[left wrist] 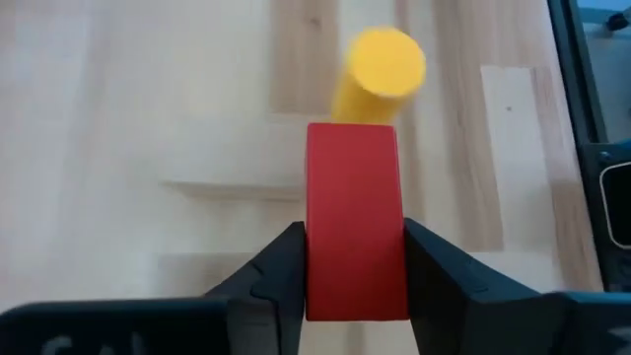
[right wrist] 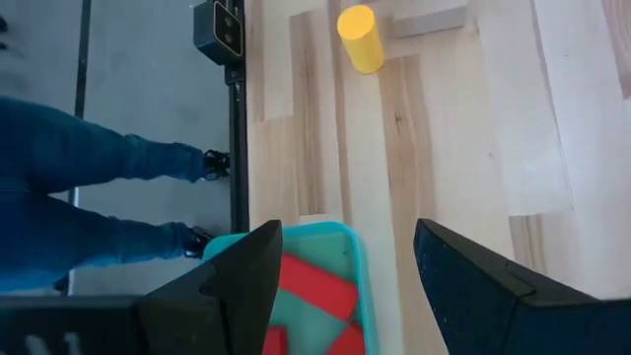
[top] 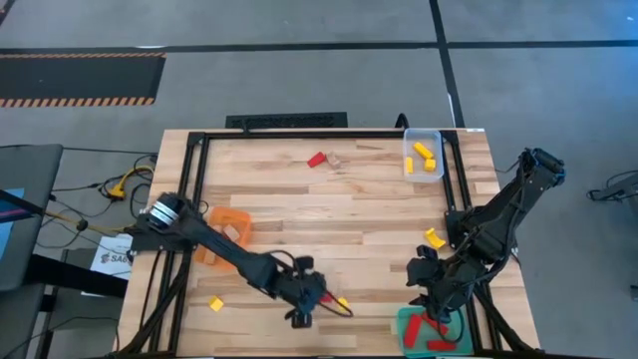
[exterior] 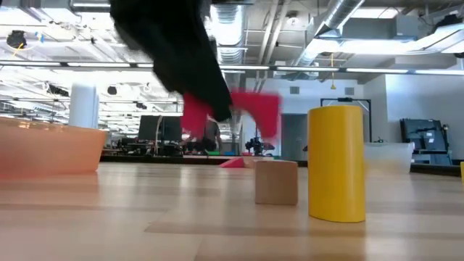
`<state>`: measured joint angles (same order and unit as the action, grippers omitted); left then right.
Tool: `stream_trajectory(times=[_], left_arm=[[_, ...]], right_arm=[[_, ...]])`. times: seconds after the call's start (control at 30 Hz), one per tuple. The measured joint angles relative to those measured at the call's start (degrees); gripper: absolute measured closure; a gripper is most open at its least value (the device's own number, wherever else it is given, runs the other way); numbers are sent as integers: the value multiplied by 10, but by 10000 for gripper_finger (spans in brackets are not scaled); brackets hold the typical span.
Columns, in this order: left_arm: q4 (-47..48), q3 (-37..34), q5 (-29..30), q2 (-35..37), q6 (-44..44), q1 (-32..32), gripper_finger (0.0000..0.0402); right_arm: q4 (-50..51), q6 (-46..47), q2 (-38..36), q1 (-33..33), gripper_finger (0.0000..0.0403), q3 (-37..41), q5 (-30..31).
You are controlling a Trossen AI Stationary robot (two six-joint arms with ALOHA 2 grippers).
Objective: Sort & place blocks by color
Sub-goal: Put the red block into the green bin
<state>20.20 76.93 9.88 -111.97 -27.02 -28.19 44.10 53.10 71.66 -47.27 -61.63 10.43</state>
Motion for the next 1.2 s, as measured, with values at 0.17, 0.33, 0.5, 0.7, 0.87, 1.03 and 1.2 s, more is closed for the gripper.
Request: stream_trajectory(times=[0.17,0.33,0.5,0.7,0.87,1.03,1.2], left_arm=[[77,0,68,91,42,18,295],[39,0,113,152,80,50,298],[-70,0,86,160,102,77,291],[-128,0,53,153,118,82,297],[-137,0,53,153,115,90,293],[-144,0,47,153,113,97,294],[-162,0,44,153,114,103,295]], right_arm=[[-4,8,0,1,149,0,5],[-31,-25,0,10,149,0,59],[-75,-98,0,51,149,0,95],[-100,-153,-2,117,148,-11,92],[-103,-201,-2,155,148,-36,92],[-139,-258,0,180,148,-42,92],[-187,-317,0,201,148,-42,92]])
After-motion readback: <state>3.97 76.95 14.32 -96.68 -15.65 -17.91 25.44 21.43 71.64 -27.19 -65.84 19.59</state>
